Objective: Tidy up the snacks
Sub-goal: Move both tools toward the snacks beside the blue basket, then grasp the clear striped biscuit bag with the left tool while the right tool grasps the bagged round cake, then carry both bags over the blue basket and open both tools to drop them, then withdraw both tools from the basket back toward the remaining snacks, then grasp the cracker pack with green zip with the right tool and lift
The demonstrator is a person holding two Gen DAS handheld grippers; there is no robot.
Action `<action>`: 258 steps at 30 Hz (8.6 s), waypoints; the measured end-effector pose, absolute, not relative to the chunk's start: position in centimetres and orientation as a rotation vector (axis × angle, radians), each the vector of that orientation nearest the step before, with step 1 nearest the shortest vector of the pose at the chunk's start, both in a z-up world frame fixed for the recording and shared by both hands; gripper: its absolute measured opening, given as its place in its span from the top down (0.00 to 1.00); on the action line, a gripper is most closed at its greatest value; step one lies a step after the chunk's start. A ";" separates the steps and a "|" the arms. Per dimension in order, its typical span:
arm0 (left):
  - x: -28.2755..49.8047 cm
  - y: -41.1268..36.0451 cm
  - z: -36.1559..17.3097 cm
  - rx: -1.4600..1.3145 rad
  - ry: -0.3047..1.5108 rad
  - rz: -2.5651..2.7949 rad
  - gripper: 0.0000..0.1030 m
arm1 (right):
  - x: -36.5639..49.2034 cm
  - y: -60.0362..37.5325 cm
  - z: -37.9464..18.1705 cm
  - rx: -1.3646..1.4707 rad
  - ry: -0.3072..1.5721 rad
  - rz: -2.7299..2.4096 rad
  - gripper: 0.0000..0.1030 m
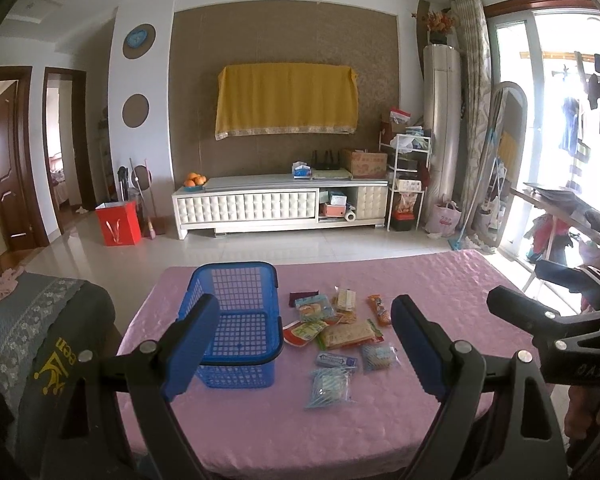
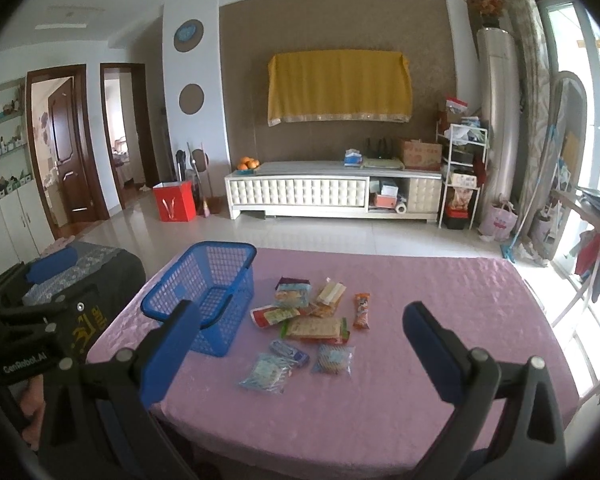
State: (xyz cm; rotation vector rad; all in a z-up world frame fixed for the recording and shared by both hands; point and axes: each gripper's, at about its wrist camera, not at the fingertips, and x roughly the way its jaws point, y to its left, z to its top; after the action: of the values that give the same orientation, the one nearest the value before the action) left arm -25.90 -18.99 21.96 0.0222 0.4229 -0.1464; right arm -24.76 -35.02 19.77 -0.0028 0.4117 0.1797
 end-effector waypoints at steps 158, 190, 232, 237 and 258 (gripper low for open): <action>-2.1 -4.9 7.4 -0.021 0.882 -0.146 0.50 | 0.3 -16.4 8.0 -0.180 0.928 0.503 0.37; -8.3 -7.6 13.3 0.042 0.741 -0.122 0.21 | -5.3 -22.0 13.3 -0.174 0.770 0.447 0.10; -8.0 -27.8 9.7 0.154 0.843 -0.264 0.21 | -7.5 -41.0 8.8 -0.096 0.804 0.283 0.10; -6.7 -28.4 6.8 0.150 0.911 -0.265 0.21 | -5.9 -41.4 6.5 -0.111 0.848 0.367 0.10; -0.8 -28.2 -1.3 0.155 1.061 -0.271 0.21 | 4.1 -35.9 -2.5 -0.467 0.993 0.778 0.10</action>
State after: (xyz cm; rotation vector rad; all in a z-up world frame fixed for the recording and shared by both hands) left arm -0.78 -28.20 -1.34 0.1549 1.0611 -0.2705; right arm 4.13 -35.87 -2.46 -0.4670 0.9929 0.7784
